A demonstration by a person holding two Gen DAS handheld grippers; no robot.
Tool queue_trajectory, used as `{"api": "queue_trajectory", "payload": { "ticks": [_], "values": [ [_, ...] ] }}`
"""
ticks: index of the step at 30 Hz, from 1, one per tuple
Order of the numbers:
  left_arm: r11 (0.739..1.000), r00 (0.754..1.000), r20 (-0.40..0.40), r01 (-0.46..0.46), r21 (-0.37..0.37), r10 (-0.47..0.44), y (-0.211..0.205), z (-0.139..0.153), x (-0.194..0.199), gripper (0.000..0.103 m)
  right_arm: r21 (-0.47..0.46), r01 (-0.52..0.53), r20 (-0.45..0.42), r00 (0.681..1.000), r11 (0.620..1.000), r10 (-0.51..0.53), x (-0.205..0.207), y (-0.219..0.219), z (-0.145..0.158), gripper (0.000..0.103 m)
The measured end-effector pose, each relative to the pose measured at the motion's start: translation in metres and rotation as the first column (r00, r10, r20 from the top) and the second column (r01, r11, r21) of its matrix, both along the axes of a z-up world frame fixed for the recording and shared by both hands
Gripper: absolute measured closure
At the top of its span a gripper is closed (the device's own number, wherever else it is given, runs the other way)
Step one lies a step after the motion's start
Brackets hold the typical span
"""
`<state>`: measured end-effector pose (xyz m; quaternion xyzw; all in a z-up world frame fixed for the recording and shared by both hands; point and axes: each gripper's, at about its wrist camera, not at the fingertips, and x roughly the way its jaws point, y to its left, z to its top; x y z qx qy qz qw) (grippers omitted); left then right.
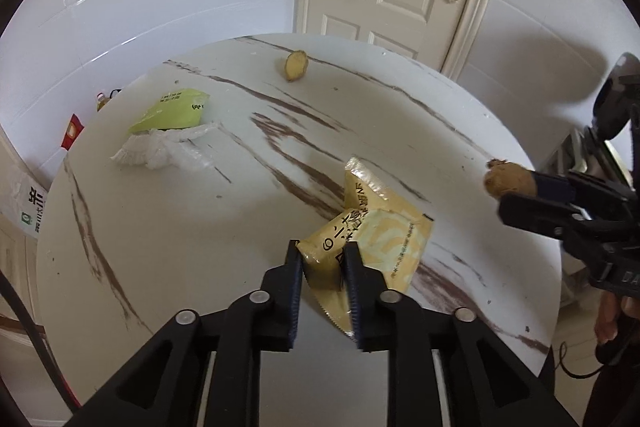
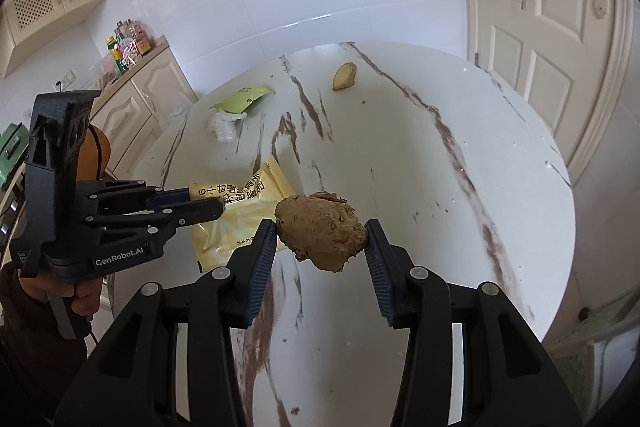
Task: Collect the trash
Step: 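Grasp the yellow snack bag with the left tool while the right tool holds the brown lump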
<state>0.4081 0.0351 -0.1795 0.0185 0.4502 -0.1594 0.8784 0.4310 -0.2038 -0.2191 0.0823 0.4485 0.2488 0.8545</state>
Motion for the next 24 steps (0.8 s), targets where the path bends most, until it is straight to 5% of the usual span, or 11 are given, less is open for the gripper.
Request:
{"api": "queue_trajectory", "payload": {
  "ticks": [3,5,11,12,14,19,24],
  "values": [
    [0.998,1.0,-0.005,-0.028,0.051,0.028,-0.003,-0.004,0.003,0.061,0.007,0.005,0.0,1.0,1.0,-0.005,-0.008,-0.003,0.002,0.061],
    [0.997,0.999,0.008,-0.053,0.058,0.052,-0.003,-0.004,0.007,0.038,0.01,0.008,0.001,1.0,1.0,-0.008,-0.013,-0.006,0.002,0.061],
    [0.998,0.998,0.016,-0.055,0.016,0.054,-0.012,-0.008,0.017,0.035,0.015,0.024,-0.005,1.0,1.0,-0.024,-0.023,-0.016,0.001,0.061],
    [0.999,0.999,0.02,-0.049,0.017,0.049,-0.013,-0.009,0.018,0.037,0.015,0.028,-0.008,1.0,1.0,-0.028,-0.024,-0.017,0.0,0.06],
    [0.999,1.0,0.011,-0.012,-0.039,0.013,-0.015,-0.009,0.015,0.064,0.016,0.036,-0.011,0.999,0.999,-0.036,-0.024,-0.022,-0.001,0.061],
    [1.0,1.0,0.025,0.013,-0.024,-0.012,-0.022,-0.007,0.009,0.09,0.025,0.05,-0.011,0.999,0.998,-0.05,-0.025,-0.03,-0.002,0.061],
    [1.0,0.997,0.072,0.012,-0.019,-0.011,-0.033,0.004,-0.011,0.097,0.035,0.062,-0.008,0.998,0.997,-0.062,-0.028,-0.035,-0.001,0.061]
  ]
}}
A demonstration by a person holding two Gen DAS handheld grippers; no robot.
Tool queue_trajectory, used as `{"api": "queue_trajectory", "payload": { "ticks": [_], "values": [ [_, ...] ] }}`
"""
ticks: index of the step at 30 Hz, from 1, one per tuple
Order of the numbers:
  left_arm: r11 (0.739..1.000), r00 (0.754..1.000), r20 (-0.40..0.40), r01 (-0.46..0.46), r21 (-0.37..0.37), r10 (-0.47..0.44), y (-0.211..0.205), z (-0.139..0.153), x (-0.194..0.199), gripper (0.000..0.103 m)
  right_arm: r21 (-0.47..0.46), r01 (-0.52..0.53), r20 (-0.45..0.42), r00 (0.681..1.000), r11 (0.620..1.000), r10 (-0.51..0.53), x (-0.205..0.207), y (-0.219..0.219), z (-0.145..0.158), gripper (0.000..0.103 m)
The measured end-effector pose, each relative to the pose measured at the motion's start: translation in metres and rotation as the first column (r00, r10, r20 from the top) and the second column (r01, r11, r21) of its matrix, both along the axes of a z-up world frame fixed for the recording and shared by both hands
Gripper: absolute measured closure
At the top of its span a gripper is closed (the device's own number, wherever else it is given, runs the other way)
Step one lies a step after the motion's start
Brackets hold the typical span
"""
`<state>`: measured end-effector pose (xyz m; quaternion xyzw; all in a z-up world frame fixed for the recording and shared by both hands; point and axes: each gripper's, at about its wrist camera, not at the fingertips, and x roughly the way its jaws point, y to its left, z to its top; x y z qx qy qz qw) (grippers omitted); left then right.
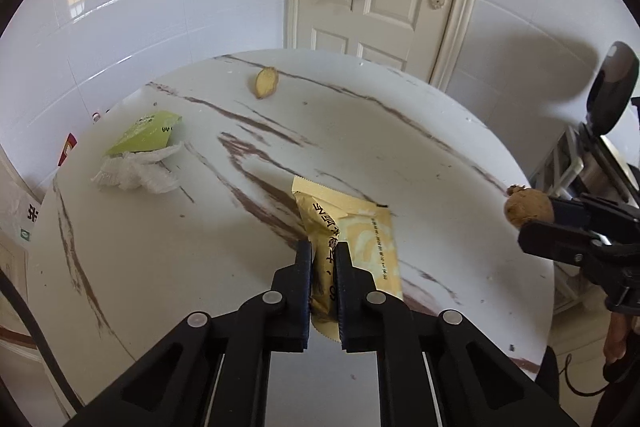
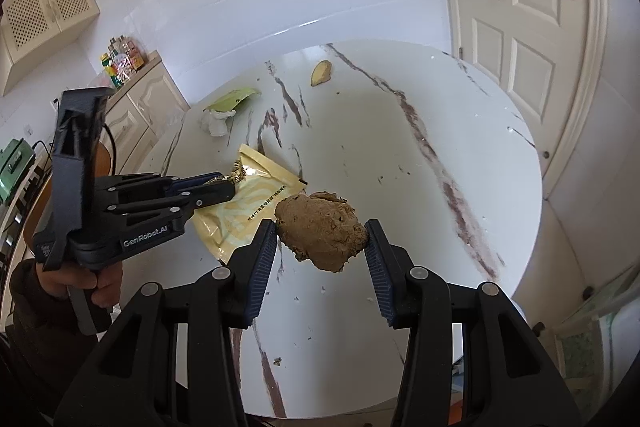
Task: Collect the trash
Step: 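Grasp the yellow snack bag with the left tool while the right tool holds the brown lump, then carry bag and brown lump over the blue bin and open both tools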
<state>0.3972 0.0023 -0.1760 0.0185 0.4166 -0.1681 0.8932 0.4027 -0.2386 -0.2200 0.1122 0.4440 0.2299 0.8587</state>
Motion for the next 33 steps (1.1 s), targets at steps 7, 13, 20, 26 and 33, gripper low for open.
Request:
{"api": "queue_trajectory", "payload": {
  "ticks": [7,13,20,26,33],
  "values": [
    [0.995,0.999,0.029,0.018,-0.102,-0.015,-0.01,0.023,-0.016,0.098,0.008,0.041,0.016,0.999,0.999,-0.041,-0.016,-0.022,0.006,0.061],
    [0.984,0.993,0.055,0.115,-0.133,-0.108,-0.055,0.04,-0.017,0.098,0.006,0.123,0.036,0.992,0.992,-0.123,-0.033,-0.066,0.016,0.061],
    [0.952,0.962,0.039,0.274,-0.138,-0.271,-0.144,0.031,-0.014,0.098,-0.023,0.274,0.039,0.961,0.961,-0.273,-0.064,-0.14,0.014,0.061],
    [0.914,0.917,0.0,0.398,-0.082,-0.399,-0.23,0.009,0.001,0.098,-0.036,0.379,-0.022,0.925,0.924,-0.38,-0.084,-0.196,-0.014,0.061],
    [0.906,0.905,-0.048,0.423,0.014,-0.422,-0.3,-0.022,0.039,0.085,-0.039,0.441,-0.092,0.892,0.897,-0.442,-0.091,-0.238,-0.049,0.061]
  ]
}}
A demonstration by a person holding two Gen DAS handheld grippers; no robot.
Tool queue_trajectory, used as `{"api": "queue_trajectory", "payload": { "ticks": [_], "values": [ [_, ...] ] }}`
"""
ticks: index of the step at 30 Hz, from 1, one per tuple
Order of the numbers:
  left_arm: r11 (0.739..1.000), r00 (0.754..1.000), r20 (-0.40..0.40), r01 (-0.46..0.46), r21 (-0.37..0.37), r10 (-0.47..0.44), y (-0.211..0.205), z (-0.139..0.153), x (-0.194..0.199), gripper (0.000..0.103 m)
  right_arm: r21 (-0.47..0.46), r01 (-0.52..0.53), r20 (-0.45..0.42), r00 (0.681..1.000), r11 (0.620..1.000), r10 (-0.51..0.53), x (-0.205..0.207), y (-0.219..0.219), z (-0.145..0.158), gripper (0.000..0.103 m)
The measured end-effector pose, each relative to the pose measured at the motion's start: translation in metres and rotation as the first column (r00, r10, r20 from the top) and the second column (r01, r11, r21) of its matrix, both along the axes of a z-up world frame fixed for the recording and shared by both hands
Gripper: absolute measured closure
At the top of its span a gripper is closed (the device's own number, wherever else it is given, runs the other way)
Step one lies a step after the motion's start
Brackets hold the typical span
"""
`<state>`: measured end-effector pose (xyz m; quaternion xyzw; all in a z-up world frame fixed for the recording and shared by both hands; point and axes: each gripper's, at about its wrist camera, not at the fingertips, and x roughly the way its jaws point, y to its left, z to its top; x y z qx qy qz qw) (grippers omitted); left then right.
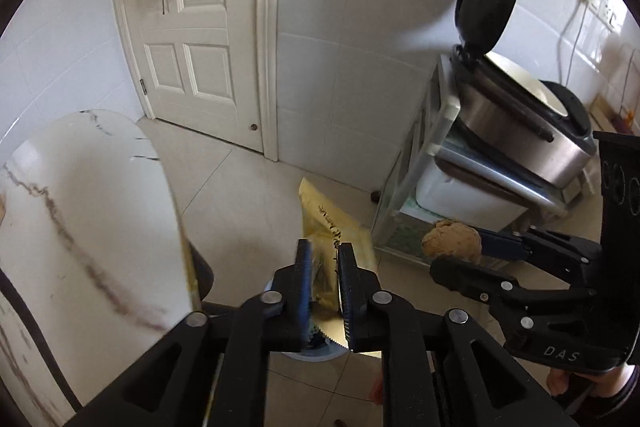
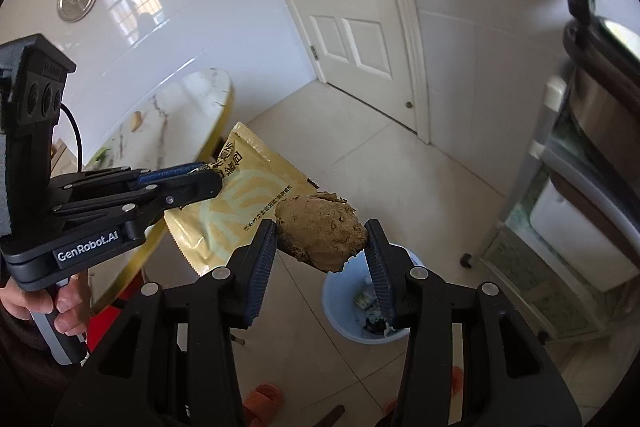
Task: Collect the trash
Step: 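Carry bag and brown lump over the blue bin and open both tools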
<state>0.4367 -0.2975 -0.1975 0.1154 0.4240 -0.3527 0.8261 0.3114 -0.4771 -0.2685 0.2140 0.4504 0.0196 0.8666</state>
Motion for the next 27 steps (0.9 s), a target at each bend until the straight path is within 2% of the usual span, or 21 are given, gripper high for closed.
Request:
{"api": "queue_trajectory", "payload": {
  "ticks": [1,5,10,11,12,16,18,21,25,27],
  "values": [
    [1.0,1.0,0.003,0.0,0.012,0.0,-0.007,-0.003,0.003,0.074,0.006,0.007,-0.009,1.0,1.0,-0.007,0.001,-0.004,-0.005,0.061],
    [0.998,0.999,0.034,-0.004,0.055,0.002,-0.025,-0.007,0.005,0.05,0.023,0.021,-0.034,0.999,1.0,-0.02,0.005,-0.012,-0.021,0.06],
    [0.998,0.999,0.049,-0.011,0.065,0.008,-0.031,-0.01,-0.002,0.044,0.024,0.036,-0.038,0.999,0.999,-0.035,0.014,-0.012,-0.03,0.058],
    [0.998,0.998,0.054,-0.021,0.059,0.017,-0.027,-0.007,-0.003,0.042,0.013,0.046,-0.031,0.999,0.999,-0.045,0.015,-0.011,-0.029,0.049],
    [0.998,0.998,0.054,-0.027,0.052,0.024,-0.026,-0.006,-0.005,0.042,0.009,0.05,-0.025,0.998,0.999,-0.05,0.016,-0.01,-0.028,0.045],
    [0.998,0.997,0.06,-0.052,0.034,0.05,-0.011,0.004,-0.011,0.039,-0.01,0.042,-0.01,0.999,0.999,-0.042,0.017,-0.004,-0.017,0.044],
    [0.997,0.996,0.065,-0.07,0.019,0.069,0.003,0.013,-0.017,0.038,-0.015,0.038,0.002,0.999,0.999,-0.038,0.017,0.0,-0.009,0.043],
    [0.996,0.993,0.081,-0.091,-0.004,0.091,0.026,0.028,-0.03,0.025,-0.03,0.028,0.03,0.999,0.999,-0.027,0.014,0.008,0.013,0.041],
    [0.991,0.98,0.147,-0.133,-0.016,0.134,0.073,0.051,-0.051,0.02,-0.061,0.007,0.092,0.996,0.998,-0.001,0.012,0.028,0.048,0.031],
    [0.986,0.972,0.167,-0.162,-0.033,0.165,0.103,0.058,-0.06,0.012,-0.075,-0.019,0.119,0.992,0.997,0.028,0.015,0.043,0.064,0.031]
  ]
}}
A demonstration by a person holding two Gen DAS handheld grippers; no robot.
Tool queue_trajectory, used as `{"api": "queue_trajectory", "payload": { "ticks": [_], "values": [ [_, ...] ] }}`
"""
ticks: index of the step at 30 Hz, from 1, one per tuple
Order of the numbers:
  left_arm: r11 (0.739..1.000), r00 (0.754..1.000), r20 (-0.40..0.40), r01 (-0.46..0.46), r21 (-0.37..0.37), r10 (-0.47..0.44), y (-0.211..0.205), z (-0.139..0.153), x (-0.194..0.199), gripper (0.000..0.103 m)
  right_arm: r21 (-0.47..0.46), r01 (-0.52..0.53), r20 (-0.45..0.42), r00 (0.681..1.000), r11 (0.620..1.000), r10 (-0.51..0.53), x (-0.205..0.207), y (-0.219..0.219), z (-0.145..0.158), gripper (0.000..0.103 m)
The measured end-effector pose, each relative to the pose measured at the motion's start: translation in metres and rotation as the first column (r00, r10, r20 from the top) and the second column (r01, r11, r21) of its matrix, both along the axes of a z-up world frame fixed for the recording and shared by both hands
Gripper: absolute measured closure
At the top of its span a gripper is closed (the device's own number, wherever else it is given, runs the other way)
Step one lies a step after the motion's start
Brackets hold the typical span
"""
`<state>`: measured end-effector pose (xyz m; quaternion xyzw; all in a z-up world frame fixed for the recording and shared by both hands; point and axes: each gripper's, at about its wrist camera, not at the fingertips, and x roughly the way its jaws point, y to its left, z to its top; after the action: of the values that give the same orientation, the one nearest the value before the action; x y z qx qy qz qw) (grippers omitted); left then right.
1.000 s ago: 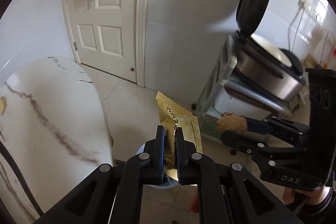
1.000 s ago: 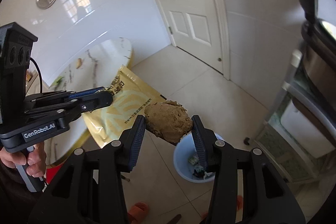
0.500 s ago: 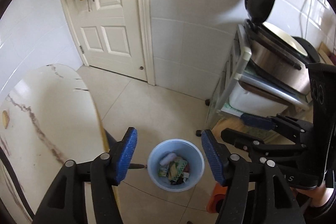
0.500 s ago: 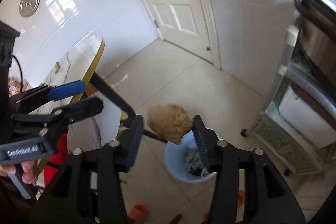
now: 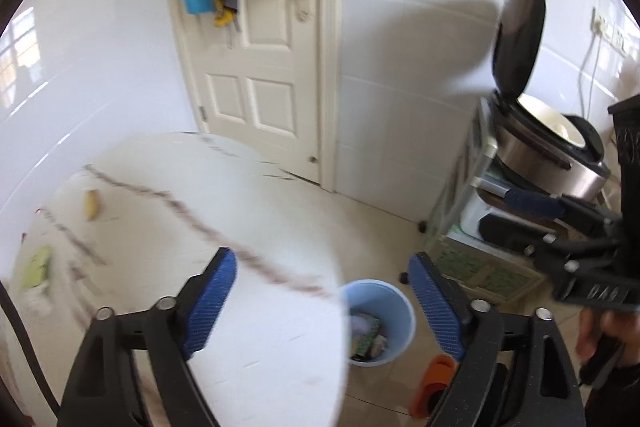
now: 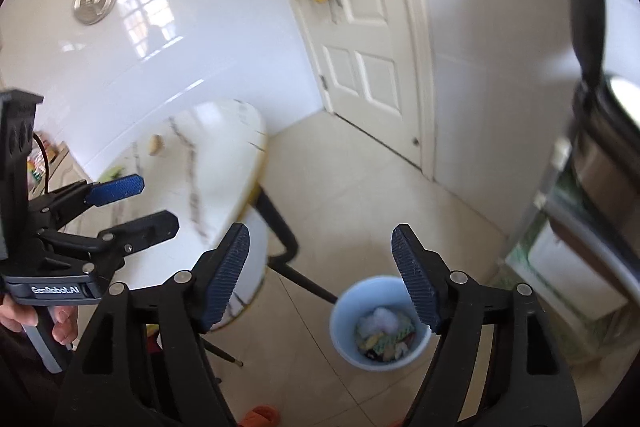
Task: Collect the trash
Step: 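Carry bag and brown lump over the blue bin and open both tools, then grasp the clear plastic wrapper with the left tool while the right tool grasps the potato slice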
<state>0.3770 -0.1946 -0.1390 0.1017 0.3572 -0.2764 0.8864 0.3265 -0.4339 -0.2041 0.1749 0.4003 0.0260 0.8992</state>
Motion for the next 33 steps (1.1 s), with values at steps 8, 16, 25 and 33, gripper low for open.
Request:
{"api": "queue_trajectory", "payload": {
  "ticks": [8,16,25,33],
  "values": [
    [0.963,0.963,0.032,-0.268,0.009,0.268,0.144,0.01,0.007,0.006,-0.071,-0.163,0.06,0.984,0.984,0.168,0.036,0.092,0.052,0.026],
    [0.852,0.848,-0.087,-0.523,0.02,0.523,0.261,-0.028,0.057,0.005,-0.107,-0.3,0.038,0.952,0.948,0.305,0.106,0.184,0.053,0.022],
    [0.868,0.855,-0.148,-0.491,0.078,0.497,0.285,-0.062,0.11,0.005,-0.115,-0.406,-0.069,0.914,0.906,0.401,0.205,0.245,0.014,0.021],
    [0.903,0.887,-0.174,-0.426,0.051,0.428,0.299,-0.064,0.133,0.029,-0.102,-0.471,-0.16,0.877,0.876,0.453,0.273,0.283,-0.032,0.021]
  ]
}}
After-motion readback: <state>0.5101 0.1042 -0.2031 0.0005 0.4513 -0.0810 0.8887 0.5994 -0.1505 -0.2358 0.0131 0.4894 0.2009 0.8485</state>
